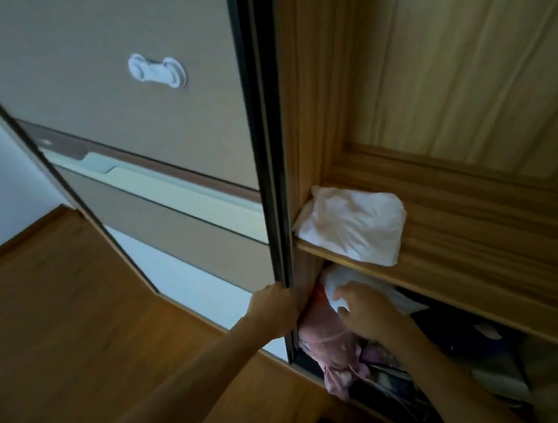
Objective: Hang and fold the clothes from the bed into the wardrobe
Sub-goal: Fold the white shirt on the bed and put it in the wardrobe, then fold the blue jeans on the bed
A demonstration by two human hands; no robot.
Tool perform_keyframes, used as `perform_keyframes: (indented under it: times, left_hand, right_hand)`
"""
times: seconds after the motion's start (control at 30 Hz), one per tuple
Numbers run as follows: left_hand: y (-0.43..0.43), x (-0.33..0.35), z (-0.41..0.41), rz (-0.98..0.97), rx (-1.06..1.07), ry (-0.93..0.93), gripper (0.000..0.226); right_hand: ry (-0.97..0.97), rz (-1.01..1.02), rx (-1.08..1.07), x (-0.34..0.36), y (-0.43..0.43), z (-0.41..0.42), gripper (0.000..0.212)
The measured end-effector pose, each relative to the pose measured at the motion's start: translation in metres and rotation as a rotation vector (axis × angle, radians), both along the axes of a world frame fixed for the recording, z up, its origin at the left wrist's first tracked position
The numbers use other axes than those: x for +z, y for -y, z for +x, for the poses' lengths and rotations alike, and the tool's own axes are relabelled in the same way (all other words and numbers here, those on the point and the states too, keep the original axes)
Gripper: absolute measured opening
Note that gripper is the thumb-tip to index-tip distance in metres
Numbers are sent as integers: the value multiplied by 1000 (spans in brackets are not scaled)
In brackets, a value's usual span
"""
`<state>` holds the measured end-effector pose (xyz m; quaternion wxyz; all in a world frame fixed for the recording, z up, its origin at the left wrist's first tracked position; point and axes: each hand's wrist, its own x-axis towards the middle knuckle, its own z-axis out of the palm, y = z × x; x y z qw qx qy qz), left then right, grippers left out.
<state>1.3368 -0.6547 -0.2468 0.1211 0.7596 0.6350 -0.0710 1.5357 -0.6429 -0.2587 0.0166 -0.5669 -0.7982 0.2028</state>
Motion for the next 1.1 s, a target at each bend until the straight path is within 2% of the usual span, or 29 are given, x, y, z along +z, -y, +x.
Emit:
perform_keyframes:
  times: [0.1, 0.23, 0.27, 0.37, 0.53, 0.87, 1.1]
  left_hand:
    - [47, -18, -38, -159, 68, -122, 33]
    - [94, -21, -93, -298, 176, -141, 30]
    - [104, -20, -107, -309, 204, -127, 30]
    - [132, -30, -155, -321, 304, -80, 31]
    - [184, -43, -246, -357, 457, -21, 43]
    - [280, -23, -471, -387, 700, -42, 41]
    - [341, -15, -581, -397, 854, -30, 46]
  right_hand:
    - [93, -159, 123, 5, 34, -36, 21]
    - [154, -242, 250, 6, 64, -90, 13]
    - [144, -246, 282, 8, 70, -104, 13]
    - [137, -258, 359, 14, 86, -151, 32]
    - [156, -253, 468, 10, 108, -241, 27]
    - [128, -197, 642, 32, 150, -478, 12]
    - [147, -190, 821, 46, 174, -612, 28]
